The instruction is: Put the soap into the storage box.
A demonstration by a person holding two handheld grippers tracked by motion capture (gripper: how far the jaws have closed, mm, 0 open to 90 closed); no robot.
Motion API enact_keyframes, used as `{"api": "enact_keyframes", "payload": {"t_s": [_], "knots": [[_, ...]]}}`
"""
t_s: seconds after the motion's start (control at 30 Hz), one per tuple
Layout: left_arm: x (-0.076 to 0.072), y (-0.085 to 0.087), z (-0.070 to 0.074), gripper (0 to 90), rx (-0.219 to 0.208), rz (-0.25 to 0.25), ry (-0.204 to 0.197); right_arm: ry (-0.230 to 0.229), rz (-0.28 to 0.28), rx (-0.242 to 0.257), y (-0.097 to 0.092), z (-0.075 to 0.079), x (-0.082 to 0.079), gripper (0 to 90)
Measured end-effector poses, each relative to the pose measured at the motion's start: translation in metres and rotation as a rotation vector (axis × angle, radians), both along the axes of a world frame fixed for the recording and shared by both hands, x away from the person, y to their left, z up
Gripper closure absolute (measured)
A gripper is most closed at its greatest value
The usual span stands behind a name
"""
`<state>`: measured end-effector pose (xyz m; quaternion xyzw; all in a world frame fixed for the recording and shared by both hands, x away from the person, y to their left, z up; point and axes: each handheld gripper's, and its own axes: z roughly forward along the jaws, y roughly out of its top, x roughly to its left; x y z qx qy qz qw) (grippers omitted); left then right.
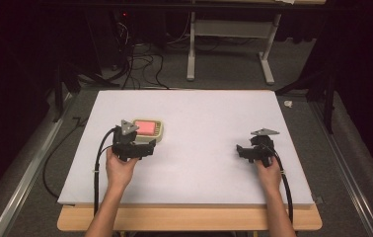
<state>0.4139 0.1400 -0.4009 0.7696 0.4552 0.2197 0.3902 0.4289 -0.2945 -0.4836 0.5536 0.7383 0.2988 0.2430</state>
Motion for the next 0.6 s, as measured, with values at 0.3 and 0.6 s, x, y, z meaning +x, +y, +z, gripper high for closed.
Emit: {"api": "enact_keyframes", "payload": {"t_s": [0.3, 0.6], "knots": [[-0.0047, -0.0013, -0.0006, 13.6, -0.006, -0.017, -0.003, 0.000, 0.000, 0.000, 0.0000, 0.0000, 0.0000, 15.6], [-0.0093, -0.0085, -0.0020, 14.0, -0.016, -0.049, 0.003, 0.000, 0.000, 0.000, 0.0000, 0.0000, 0.0000, 15.6]]}}
